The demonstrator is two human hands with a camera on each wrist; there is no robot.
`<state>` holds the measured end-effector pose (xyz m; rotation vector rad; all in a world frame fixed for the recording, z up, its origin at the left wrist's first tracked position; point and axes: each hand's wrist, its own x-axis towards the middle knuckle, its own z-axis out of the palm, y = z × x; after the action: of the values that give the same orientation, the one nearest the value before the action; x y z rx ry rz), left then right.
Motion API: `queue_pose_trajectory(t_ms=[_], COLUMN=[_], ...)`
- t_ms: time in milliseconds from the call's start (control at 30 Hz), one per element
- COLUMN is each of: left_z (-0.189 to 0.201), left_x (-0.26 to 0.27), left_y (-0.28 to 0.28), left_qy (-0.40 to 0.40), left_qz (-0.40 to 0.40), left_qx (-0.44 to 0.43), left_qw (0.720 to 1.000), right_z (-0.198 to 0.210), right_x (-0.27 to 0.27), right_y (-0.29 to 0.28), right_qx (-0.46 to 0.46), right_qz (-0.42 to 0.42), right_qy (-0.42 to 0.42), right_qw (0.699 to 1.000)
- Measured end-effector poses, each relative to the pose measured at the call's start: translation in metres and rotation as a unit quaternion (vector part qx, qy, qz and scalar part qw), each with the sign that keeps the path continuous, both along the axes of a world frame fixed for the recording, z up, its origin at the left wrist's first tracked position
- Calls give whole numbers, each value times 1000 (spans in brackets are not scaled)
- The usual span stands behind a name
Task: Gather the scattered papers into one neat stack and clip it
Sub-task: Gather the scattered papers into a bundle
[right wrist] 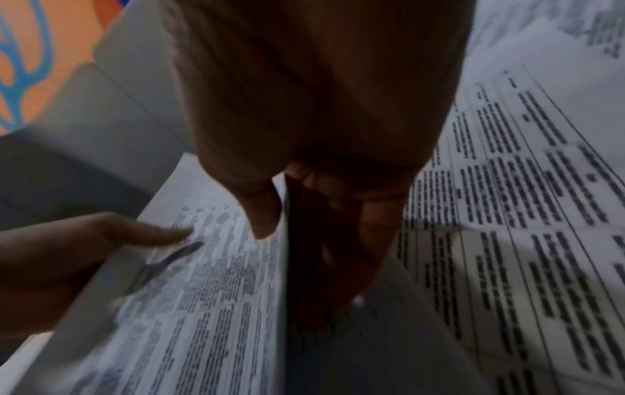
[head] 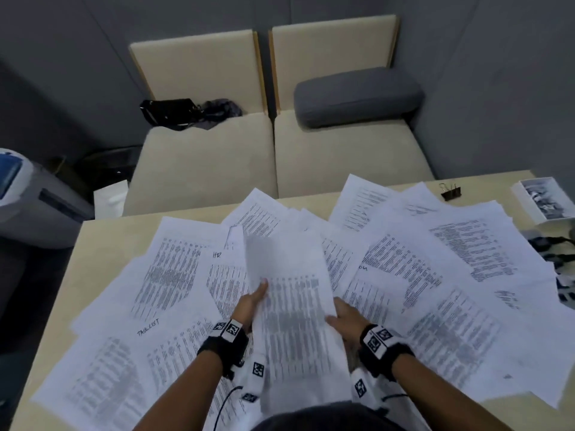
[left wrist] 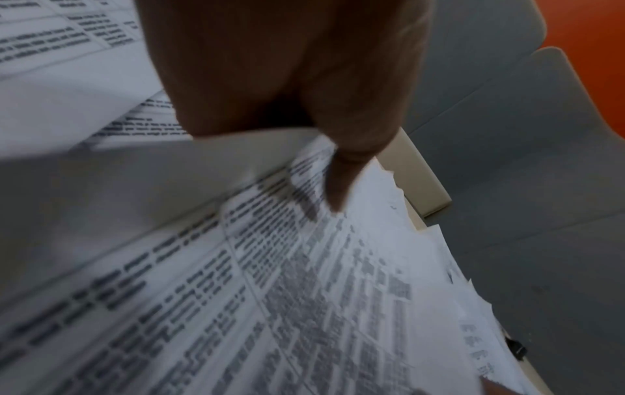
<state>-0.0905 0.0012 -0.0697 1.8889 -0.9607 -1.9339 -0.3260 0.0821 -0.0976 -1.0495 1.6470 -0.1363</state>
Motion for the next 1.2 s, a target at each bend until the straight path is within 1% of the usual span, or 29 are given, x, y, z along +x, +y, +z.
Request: queue_pose_trajectory(t_ms=[33, 67, 100, 133, 167, 200, 233, 300, 333, 367, 400, 467, 567, 600, 633, 667, 700, 733, 767, 800, 900, 967, 1067, 1100, 1200], left_z=[-5, -11, -15, -19, -21, -24, -23, -23, -25, -28, -29, -33, -36, -37, -38, -38, -38, -37, -36, -35, -32, -32, -32, -31, -28], left_x=[0, 2, 4, 7, 10, 16, 20, 29, 32, 35, 36, 36, 33, 32, 31, 31, 32, 30, 30, 29, 28, 31, 34, 34, 34], left_y=[3, 4, 5, 7, 7, 6, 5, 4, 4, 4, 4, 4, 6, 7, 7, 7, 7, 7, 7, 7, 8, 7, 5, 5, 5], left_qy=[-55, -105, -134, -147, -154, -157, -155, -160, -165, -168, -170, -166, -159, -160, -160, -163, -166, -167, -170, -172, -174, -167, -157, -157, -154], left_qz=[-27, -45, -60, -68, -70, -65, -61, -59, -60, -64, -70, -72, -72, -72, -72, -72, -73, -77, -79, -81, -84, -72, -55, -53, -54], left_qx=[-14, -25, -40, -54, -64, -70, -74, -85, -83, -78, -75, -74, -71, -69, -68, -71, -74, -76, -80, -85, -82, -71, -56, -56, -61], left_qw=[998, 993, 988, 985, 983, 983, 983, 982, 981, 981, 980, 981, 982, 982, 982, 981, 981, 980, 979, 978, 978, 981, 984, 985, 985], right_z=[-1, 1, 2, 3, 4, 7, 9, 14, 14, 12, 10, 8, 10, 10, 10, 7, 3, 1, 2, 9, 40, 67, 115, 133, 174], right_x=[8, 14, 14, 11, 4, -6, -18, -44, -56, -66, -72, -74, -55, -44, -33, -22, -11, -6, -2, -1, -13, -31, -65, -76, -102], right_y=[0, 0, -1, -2, -3, -4, -4, -4, -4, -3, -3, -8, -24, -30, -35, -40, -45, -47, -50, -53, -65, -73, -85, -88, -92], right_qx=[18, 30, 36, 33, 21, -1, -30, -76, -80, -70, -56, -45, -26, -14, -7, -7, -12, -22, -32, -47, -154, -227, -332, -369, -429], right_qz=[63, 109, 126, 113, 67, -3, -71, -184, -228, -268, -299, -352, -411, -408, -393, -365, -330, -296, -275, -274, -272, -285, -307, -302, -280], right_qy=[-5, 2, 13, 21, 29, 47, 87, 167, 171, 149, 108, -7, -156, -178, -181, -156, -112, -51, 12, 55, 135, 134, 154, 155, 150], right_qw=[998, 994, 991, 993, 997, 999, 993, 966, 955, 949, 947, 935, 898, 895, 902, 918, 937, 954, 961, 959, 940, 921, 879, 865, 846])
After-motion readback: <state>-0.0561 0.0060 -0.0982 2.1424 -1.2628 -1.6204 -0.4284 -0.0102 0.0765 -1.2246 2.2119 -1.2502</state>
